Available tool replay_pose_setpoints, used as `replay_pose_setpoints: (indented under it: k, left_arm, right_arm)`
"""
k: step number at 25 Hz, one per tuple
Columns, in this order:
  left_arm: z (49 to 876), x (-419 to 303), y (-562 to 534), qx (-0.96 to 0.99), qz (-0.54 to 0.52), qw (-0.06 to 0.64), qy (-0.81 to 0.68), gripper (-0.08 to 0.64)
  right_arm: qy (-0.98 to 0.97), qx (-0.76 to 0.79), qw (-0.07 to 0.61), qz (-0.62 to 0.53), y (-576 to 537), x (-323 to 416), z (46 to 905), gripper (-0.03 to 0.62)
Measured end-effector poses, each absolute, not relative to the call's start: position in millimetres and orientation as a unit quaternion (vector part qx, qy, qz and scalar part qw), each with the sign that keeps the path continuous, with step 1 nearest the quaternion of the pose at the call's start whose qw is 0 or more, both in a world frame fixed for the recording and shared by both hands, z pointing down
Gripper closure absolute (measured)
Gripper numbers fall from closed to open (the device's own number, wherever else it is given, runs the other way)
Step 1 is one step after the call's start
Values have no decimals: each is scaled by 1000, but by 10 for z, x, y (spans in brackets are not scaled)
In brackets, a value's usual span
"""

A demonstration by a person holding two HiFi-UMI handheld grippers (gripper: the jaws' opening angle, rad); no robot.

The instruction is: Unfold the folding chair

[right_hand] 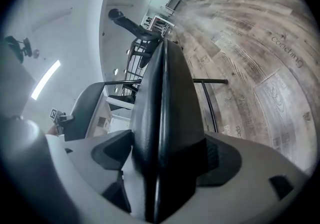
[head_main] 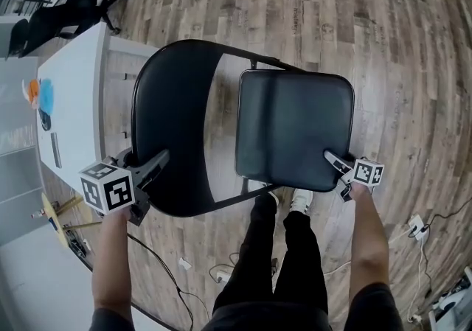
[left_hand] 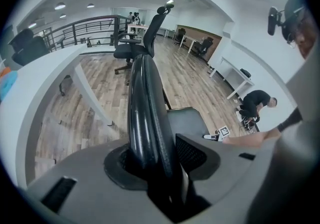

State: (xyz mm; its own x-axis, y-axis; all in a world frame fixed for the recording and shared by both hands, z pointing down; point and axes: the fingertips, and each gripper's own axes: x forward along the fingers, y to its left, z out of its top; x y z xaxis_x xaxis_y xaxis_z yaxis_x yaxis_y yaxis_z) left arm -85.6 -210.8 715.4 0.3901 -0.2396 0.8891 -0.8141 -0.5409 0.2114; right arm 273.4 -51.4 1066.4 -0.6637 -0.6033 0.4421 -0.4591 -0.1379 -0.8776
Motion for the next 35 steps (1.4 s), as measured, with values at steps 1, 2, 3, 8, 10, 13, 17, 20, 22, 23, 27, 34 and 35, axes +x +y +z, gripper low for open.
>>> replay_pose_setpoints:
  k: [1, 2, 3, 8, 10, 13, 17, 20, 22, 23, 27, 34, 35]
  left_arm:
    - [7161, -843, -2067, 762, 429, 348, -339, 388]
    - [7154, -825, -2035, 760, 424, 361, -334, 391]
    - [7129, -796, -2023, 760, 418, 371, -331, 396]
    - [6868, -743, -2145, 778, 381, 366, -339, 431]
    - [6747, -754, -2155, 782, 371, 367, -341, 445]
    - [6523, -778, -2149, 783, 365, 369, -343, 459]
    - [6256, -806, -2146, 785, 355, 374, -343, 468]
    - [6132, -808, -2102, 781, 350, 394, -334, 474]
    - [6041, -861, -2094, 780, 349, 398, -335, 475]
    - [5992, -903, -2099, 779, 348, 399, -337, 476]
    - [5799, -1065, -2131, 779, 333, 410, -338, 476]
    - [5538, -1497, -2245, 775, 342, 405, -344, 476]
    - [5475, -1575, -2242, 774, 344, 404, -345, 476]
  right_arm:
    - [650, -408, 52, -639, -493, 2736, 10659, 209]
    - [649, -408, 51, -640, -482, 2732, 10635, 209]
    - [649, -407, 53, -640, -481, 2731, 10597, 209]
    - [646, -401, 79, -644, -507, 2657, 10301, 209]
    - [644, -392, 97, -649, -510, 2563, 10117, 209]
    - [640, -376, 120, -659, -526, 2411, 9770, 209]
    - [659, -333, 171, -652, -682, 2119, 9186, 209]
    - [656, -317, 200, -655, -790, 1897, 8821, 209]
    - [659, -314, 196, -654, -831, 1762, 8628, 209]
    - [665, -317, 184, -651, -853, 1702, 8558, 209]
    - [680, -304, 177, -644, -979, 1330, 8133, 209]
    - [674, -373, 88, -631, -1178, 581, 7623, 209]
    - [673, -376, 84, -631, -1206, 414, 7512, 209]
